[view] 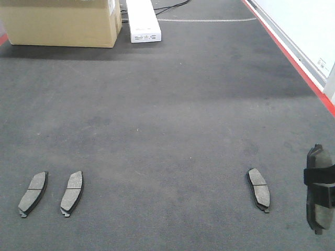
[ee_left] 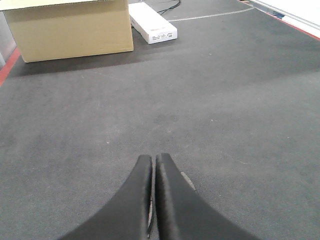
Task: Move and align brake pads A on conveyor
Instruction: 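Hold the right gripper's brake pad above the carpet beside the other pad, then lower the right gripper's brake pad onto the carpet parallel to the lying pad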
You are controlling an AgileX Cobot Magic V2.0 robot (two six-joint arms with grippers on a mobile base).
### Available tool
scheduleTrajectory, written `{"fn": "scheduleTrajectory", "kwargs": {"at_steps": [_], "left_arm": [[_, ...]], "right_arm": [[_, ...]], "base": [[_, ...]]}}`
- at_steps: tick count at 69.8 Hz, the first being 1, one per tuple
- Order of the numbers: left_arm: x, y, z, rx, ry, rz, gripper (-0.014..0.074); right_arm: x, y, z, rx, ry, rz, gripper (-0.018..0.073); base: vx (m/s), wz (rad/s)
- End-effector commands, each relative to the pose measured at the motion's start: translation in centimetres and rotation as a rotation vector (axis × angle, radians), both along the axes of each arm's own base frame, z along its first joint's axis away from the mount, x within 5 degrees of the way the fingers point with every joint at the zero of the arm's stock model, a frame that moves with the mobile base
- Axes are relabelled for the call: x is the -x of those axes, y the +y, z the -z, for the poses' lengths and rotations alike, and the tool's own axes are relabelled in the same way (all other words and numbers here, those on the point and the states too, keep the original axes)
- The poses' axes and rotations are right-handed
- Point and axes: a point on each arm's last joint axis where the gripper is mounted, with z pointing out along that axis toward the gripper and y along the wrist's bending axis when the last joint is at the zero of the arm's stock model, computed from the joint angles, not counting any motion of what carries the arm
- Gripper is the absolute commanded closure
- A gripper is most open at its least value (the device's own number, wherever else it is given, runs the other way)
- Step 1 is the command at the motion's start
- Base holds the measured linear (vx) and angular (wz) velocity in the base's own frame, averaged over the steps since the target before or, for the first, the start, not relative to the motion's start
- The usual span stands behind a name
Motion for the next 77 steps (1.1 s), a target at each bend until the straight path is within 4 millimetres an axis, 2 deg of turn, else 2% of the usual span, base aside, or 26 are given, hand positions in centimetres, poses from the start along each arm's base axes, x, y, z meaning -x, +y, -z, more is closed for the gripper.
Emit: {"fn": "scheduleTrajectory", "kwargs": {"at_steps": [1, 16, 31, 38, 48, 60, 77], "left_arm": [[-0.2, -0.1, -1.2, 0.018, -0.069, 0.008, 0.0603], [-0.2, -0.1, -1.2, 0.018, -0.068, 0.008, 0.0603], [-0.2, -0.1, -1.2, 0.017, -0.067, 0.008, 0.0603], [-0.2, -0.1, -1.2, 0.017, -0.067, 0.008, 0.0603], [-0.2, -0.1, -1.2, 0.017, -0.067, 0.008, 0.0603], [-0.2, -0.1, -1.2, 0.017, -0.067, 0.008, 0.0603], [-0.2, -0.1, -1.2, 0.017, -0.067, 0.008, 0.0603]], "right_arm": [[-1.1, 0.4, -1.1, -0.041, -0.072, 0.002, 0.0567], [-4.7, 1.9, 1.1, -0.006, 0.071, -0.049, 0.0567], [-9.9, 3.6, 1.8, 0.027, 0.176, -0.088, 0.0567], [-12.2, 4.3, 2.9, 0.057, 0.258, -0.101, 0.0567], [-15.3, 5.3, 5.4, 0.082, 0.366, -0.106, 0.0567], [-17.7, 6.0, 8.4, 0.105, 0.438, -0.103, 0.0565], [-19.7, 6.3, 11.4, 0.144, 0.462, -0.099, 0.0563]], "base": [[0.0, 0.0], [0.0, 0.0], [0.0, 0.0], [0.0, 0.0], [0.0, 0.0], [0.0, 0.0], [0.0, 0.0]]}}
